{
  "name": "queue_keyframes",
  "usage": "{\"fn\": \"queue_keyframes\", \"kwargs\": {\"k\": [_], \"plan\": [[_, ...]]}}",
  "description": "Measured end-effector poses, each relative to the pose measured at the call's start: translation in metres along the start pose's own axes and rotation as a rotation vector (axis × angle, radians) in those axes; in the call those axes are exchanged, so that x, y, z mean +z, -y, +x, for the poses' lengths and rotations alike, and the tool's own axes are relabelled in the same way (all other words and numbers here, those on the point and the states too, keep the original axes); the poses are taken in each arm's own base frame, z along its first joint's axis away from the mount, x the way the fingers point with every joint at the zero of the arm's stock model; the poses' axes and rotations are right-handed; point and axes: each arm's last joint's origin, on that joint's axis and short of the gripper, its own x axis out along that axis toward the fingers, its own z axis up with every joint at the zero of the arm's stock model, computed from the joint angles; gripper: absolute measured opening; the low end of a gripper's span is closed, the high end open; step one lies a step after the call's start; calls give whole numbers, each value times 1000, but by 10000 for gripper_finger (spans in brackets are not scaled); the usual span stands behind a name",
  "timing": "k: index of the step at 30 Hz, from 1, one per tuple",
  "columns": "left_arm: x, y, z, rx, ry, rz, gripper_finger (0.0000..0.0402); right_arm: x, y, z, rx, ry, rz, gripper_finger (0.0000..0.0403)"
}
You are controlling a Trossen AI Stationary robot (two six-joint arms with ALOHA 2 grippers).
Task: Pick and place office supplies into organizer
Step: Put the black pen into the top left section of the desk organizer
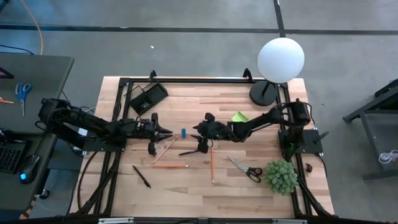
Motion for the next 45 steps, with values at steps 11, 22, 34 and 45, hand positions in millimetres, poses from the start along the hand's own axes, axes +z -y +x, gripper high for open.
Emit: {"fn": "queue_keyframes", "kwargs": {"k": [11,22,34,45], "plan": [[-4,1,0,-53,-49,7,49,-16,-35,-10,151,-135,-39,166],[-5,2,0,-98,-56,-24,49,-31,-47,-17,110,-245,-78,125],[-6,2,0,-95,-73,-22,48,-54,-49,1,103,-264,-68,124],[-6,2,0,-93,-71,-19,48,-55,-49,1,115,-276,-81,98]]}}
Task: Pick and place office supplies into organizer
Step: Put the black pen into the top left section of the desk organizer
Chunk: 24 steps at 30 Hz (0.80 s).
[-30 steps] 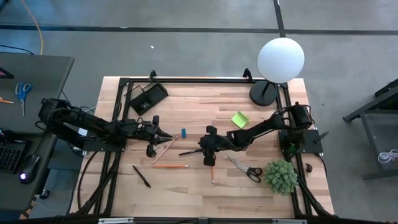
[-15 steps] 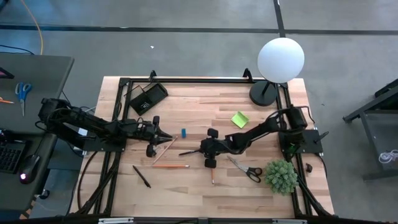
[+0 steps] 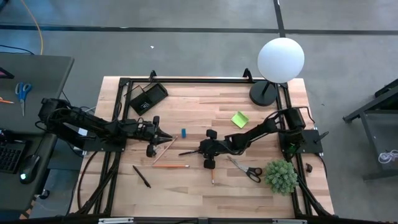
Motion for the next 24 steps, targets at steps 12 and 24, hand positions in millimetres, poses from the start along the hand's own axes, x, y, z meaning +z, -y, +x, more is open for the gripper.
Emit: {"fn": "queue_keyframes", "kwargs": {"k": [12,24], "plan": [[-1,0,0,1,-6,4,49,-1,-1,0,31,-7,-10,15],[-1,0,0,1,-7,8,48,5,0,-7,29,2,-30,11]]}}
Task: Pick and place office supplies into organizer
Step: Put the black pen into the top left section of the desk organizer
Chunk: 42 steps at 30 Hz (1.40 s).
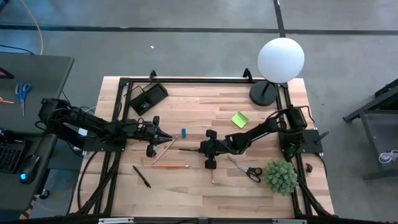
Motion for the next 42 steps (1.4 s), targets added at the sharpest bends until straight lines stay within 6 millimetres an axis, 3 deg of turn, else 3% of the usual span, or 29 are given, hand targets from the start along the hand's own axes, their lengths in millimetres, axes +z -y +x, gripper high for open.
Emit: {"fn": "queue_keyframes", "kwargs": {"k": [8,14,18,24,30,36,42], "plan": [[1,0,0,-7,10,0,49,12,2,-12,-2,37,-12,15],[15,2,6,-18,54,31,53,23,16,-26,-7,40,14,14],[29,4,19,-10,-57,75,84,29,30,-36,7,17,108,17],[51,3,35,149,-346,142,145,26,38,-40,39,-44,131,14],[73,5,46,158,-355,149,177,24,36,-41,49,-67,116,16],[89,11,60,177,-354,239,178,26,43,-41,134,-96,194,17],[94,24,83,174,-441,324,160,43,49,-45,91,-140,181,16]]}}
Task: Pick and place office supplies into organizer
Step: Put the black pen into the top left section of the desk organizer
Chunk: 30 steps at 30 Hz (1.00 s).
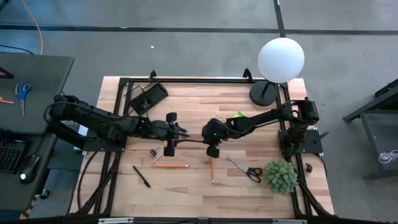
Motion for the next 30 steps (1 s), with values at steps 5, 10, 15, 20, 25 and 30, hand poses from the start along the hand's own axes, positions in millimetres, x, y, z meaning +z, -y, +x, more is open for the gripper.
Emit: {"fn": "queue_keyframes", "kwargs": {"k": [5,10,15,20,25,30], "plan": [[3,5,19,-17,-161,-13,155,19,-5,-8,-10,4,-42,16],[-1,9,35,-7,-237,-32,162,29,-13,-15,-37,4,-83,19],[-1,12,47,-1,-228,-42,168,34,-21,-17,-23,26,-110,18],[-3,13,50,11,-231,-62,158,34,-20,-17,-46,26,-109,20],[-2,12,50,44,-230,-70,121,34,-19,-17,-58,29,-109,18],[-3,12,50,44,-230,-89,67,34,-19,-17,-59,31,-104,21]]}}
